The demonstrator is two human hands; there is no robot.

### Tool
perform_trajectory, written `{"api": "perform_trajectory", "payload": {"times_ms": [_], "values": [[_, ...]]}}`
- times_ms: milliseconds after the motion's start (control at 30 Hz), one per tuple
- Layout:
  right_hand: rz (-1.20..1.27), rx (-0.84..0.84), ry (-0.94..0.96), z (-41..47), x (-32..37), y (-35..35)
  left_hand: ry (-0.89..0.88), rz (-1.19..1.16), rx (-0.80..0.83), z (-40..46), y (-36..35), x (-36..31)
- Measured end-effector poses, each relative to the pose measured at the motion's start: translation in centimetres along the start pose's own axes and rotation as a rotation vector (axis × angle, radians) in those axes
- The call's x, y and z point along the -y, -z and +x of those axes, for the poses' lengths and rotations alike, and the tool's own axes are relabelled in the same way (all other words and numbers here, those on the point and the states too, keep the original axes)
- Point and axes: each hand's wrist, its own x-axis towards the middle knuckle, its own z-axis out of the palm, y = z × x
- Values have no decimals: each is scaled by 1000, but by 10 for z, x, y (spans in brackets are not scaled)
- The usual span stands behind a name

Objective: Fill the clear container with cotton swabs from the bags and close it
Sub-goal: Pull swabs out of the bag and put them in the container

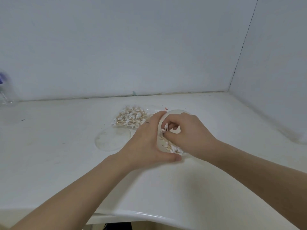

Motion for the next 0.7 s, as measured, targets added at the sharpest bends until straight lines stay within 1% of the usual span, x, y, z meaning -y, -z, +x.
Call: {"api": "perform_trajectory", "payload": {"times_ms": [100,167,267,333,400,467,533,600,700], "values": [[-104,-42,144,-2,-3,0,-17,11,-3,-1,0,-2],[-103,-25,183,-2,-1,-1,-26,16,-6,-1,0,-2],[-21,-20,164,-5,3,-4,-38,31,-13,-1,1,-2],[35,-36,99,-6,3,-6,-31,19,-15,-2,0,0],[74,-79,30,-7,1,-10,-8,-5,-15,-1,0,1],[126,-116,1,-7,0,-13,2,-22,-20,-1,0,2],[137,-118,6,-6,0,-14,1,-15,-24,-2,0,1],[97,-128,40,-3,-1,-12,0,-1,-27,-2,1,1],[47,-185,86,-1,-3,-6,13,11,-19,-3,1,1]]}}
